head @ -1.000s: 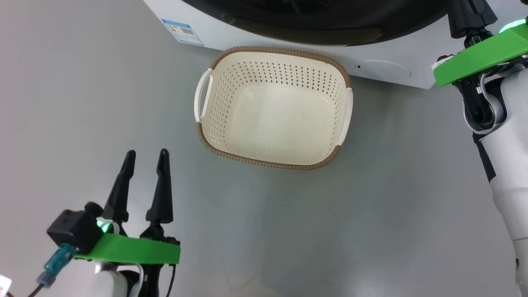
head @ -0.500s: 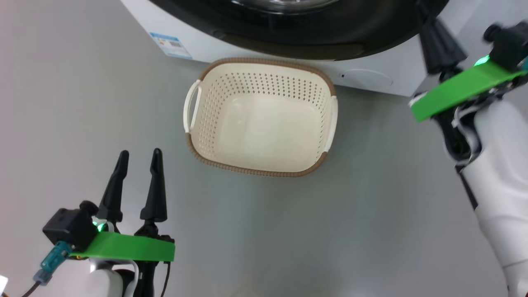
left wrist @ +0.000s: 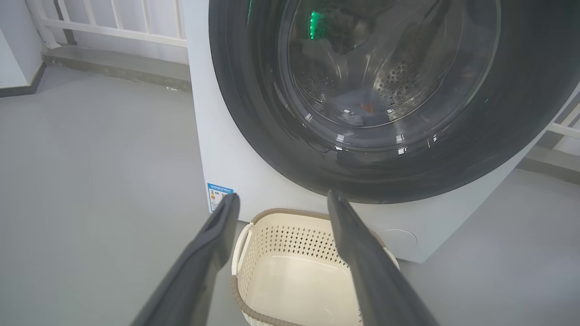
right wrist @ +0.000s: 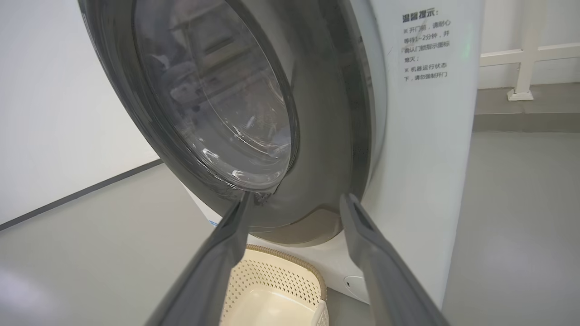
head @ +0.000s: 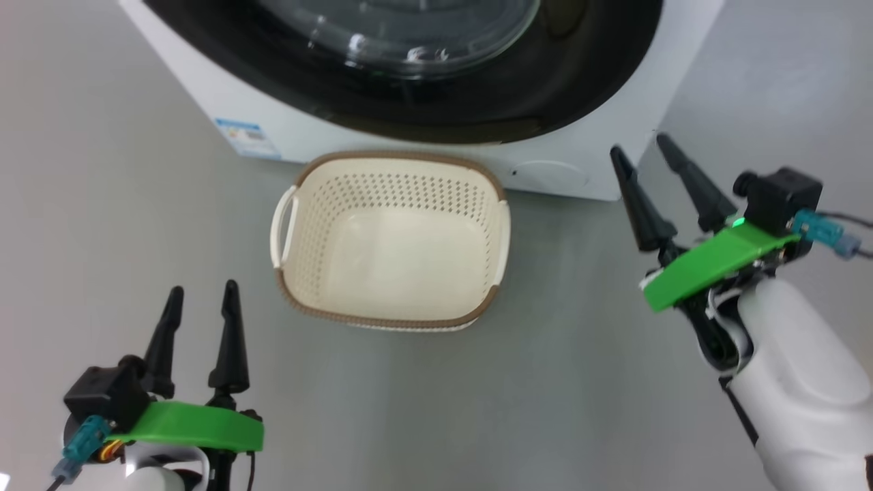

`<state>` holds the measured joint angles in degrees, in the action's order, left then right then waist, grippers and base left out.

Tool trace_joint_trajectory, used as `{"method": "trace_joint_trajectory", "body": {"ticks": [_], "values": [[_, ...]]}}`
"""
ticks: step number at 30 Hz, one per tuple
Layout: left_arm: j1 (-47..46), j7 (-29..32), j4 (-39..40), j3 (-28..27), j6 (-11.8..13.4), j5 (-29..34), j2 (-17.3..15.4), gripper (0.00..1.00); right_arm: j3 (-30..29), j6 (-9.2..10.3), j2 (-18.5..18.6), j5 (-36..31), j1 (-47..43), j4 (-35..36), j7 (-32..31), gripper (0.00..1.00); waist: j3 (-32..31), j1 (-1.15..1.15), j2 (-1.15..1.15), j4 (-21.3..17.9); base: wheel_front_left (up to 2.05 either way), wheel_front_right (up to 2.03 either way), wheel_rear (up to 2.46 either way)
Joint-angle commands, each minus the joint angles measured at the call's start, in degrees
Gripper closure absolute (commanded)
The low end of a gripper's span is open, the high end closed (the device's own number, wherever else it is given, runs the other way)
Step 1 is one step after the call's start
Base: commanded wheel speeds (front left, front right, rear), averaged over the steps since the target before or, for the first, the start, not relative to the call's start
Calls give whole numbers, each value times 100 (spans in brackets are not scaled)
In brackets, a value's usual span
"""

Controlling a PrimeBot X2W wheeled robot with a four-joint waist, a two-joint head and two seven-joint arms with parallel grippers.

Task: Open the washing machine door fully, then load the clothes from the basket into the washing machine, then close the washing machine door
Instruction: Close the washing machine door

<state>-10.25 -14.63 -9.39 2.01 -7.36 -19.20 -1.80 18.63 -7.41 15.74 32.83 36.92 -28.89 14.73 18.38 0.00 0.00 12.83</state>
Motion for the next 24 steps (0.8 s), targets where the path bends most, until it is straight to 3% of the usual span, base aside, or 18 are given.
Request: {"method": "trace_joint_trajectory", "body": {"ticks": [1,24], "values": [[42,-37,90,-251,-13,78,-113,0,77,-8,-80,30,-206,180,27,0,-280,0,0,-283,0,0,0],[309,-37,-209,-600,-13,40,-337,0,-439,-8,66,-90,-1491,358,27,0,-841,0,0,-1365,0,0,0]]}}
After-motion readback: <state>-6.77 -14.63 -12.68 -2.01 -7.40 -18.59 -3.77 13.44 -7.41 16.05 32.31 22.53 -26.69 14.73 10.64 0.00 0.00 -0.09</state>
